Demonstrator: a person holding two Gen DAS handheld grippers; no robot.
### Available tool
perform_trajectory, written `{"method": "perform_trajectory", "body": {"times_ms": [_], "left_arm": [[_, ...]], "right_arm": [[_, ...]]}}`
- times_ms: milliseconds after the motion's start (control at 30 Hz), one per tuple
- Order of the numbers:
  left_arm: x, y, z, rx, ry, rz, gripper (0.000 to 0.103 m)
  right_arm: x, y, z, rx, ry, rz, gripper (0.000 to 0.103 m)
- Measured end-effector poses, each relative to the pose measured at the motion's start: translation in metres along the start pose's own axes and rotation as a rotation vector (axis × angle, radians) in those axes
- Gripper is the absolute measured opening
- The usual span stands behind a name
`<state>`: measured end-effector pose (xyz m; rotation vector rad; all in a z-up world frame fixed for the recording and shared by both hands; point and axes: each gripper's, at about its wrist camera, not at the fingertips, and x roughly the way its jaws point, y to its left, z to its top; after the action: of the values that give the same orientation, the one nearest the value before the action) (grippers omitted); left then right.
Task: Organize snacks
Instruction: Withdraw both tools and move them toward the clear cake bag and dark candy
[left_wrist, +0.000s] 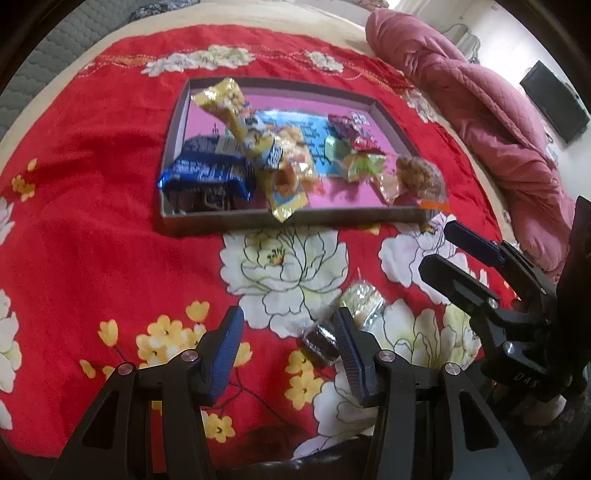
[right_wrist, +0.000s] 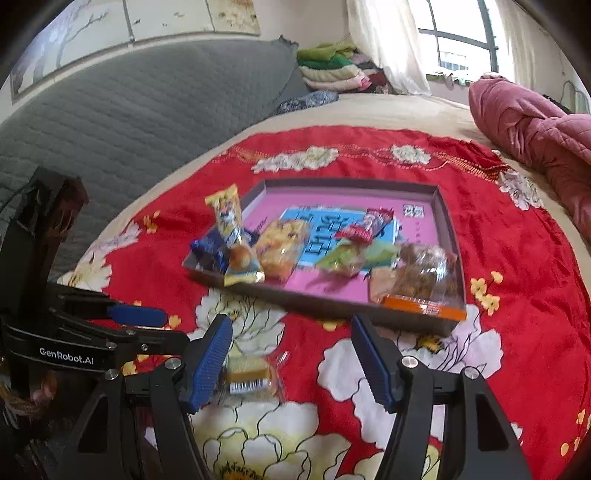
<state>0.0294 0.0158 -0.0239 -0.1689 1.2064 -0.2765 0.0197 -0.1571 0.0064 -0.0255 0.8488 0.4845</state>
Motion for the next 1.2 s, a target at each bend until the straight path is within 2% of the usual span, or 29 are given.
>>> {"method": "perform_trajectory", "body": {"times_ms": [633,900,1200], "left_arm": [[0.016,0.0,-0.007,-0.014,0.072,-0.041,0.052],[0.023,-0.003,-0.01,-0.018,0.1,-0.069,0.052],[0.035,-0.001,-0.011,-0.046,0.135,-0.105,0.052]], "right_arm": [[0.032,0.022,-0.027,-0.096,0.178,0.047,0.066],[0.043,0.028,-0.033,-0.131,0.211,0.039,0.066],[0.053,0.026,-0.038,-0.166,0.21,-0.002,0.066]]}}
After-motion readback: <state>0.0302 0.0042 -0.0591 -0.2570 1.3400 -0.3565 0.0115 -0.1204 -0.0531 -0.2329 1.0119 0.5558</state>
